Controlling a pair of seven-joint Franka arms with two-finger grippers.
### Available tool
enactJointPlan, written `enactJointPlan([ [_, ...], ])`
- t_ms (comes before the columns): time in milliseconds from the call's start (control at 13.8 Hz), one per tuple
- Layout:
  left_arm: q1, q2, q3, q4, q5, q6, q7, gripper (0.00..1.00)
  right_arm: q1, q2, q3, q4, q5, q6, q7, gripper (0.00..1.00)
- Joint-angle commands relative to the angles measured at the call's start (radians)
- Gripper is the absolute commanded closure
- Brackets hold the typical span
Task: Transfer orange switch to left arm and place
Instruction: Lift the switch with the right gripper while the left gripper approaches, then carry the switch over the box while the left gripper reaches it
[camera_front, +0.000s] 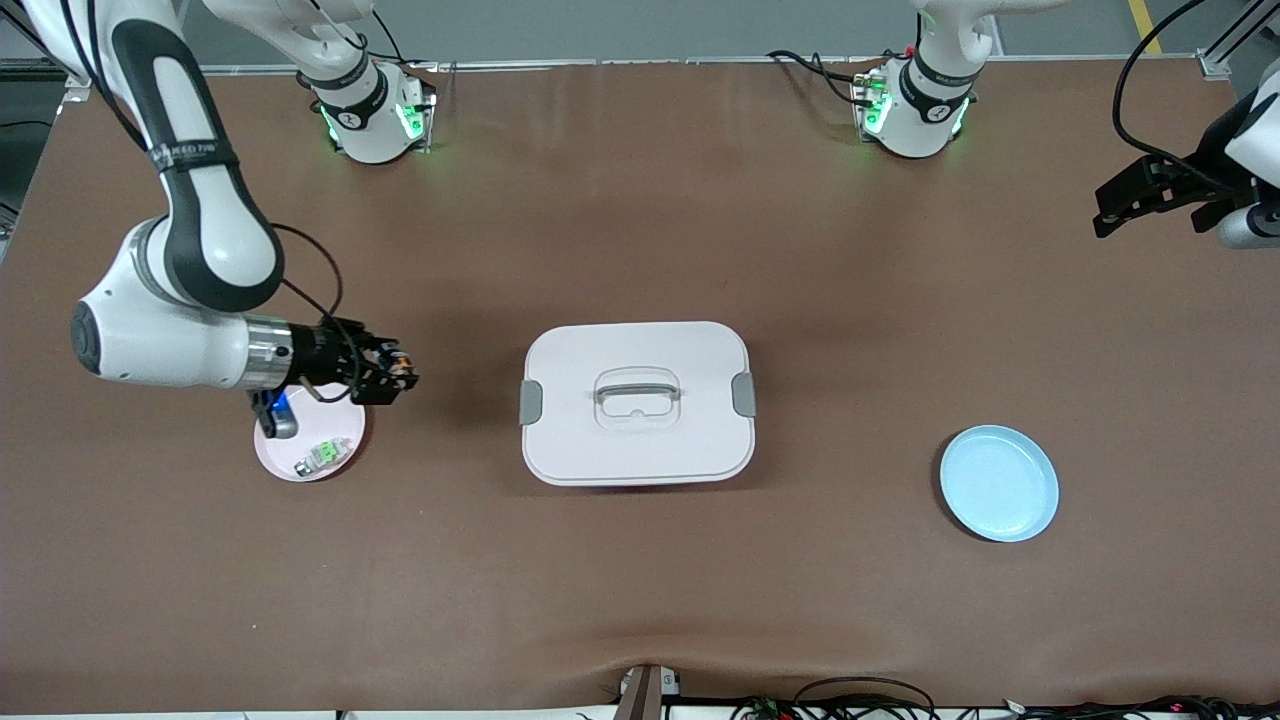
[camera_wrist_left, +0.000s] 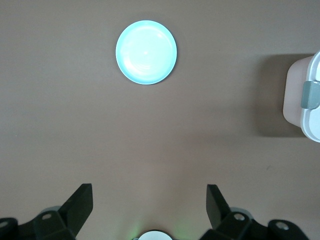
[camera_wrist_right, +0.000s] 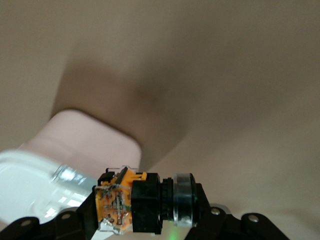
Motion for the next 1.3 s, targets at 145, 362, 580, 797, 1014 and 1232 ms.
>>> enactJointPlan([
  [145,-0.001,0.008,-0.028,0.013,0.004,-0.011,0.002,0.0,0.102,-0.032,-0.007,0.023,0.219,-0.007,0.181,1.0],
  [362,-0.011,0.031,-0.045,0.013,-0.028,-0.006,-0.003,0.0,0.166,-0.027,-0.009,0.072,0.267,-0.004,0.294,1.0],
  [580,-0.032,0.054,-0.055,0.016,-0.092,0.039,-0.003,0.0,0.205,-0.019,-0.009,0.117,0.401,-0.003,0.374,1.0],
  [797,-0.081,0.097,-0.061,0.018,-0.16,0.121,-0.006,0.0,0.257,-0.018,-0.01,0.166,0.495,0.029,0.439,1.0],
  [1014,-0.133,0.142,-0.062,0.021,-0.23,0.174,-0.064,0.0,0.342,0.023,-0.01,0.233,0.514,0.159,0.541,1.0],
  [1232,-0.216,0.172,-0.064,0.022,-0.24,0.273,-0.075,0.0,0.395,0.115,-0.009,0.344,0.521,0.183,0.588,1.0],
])
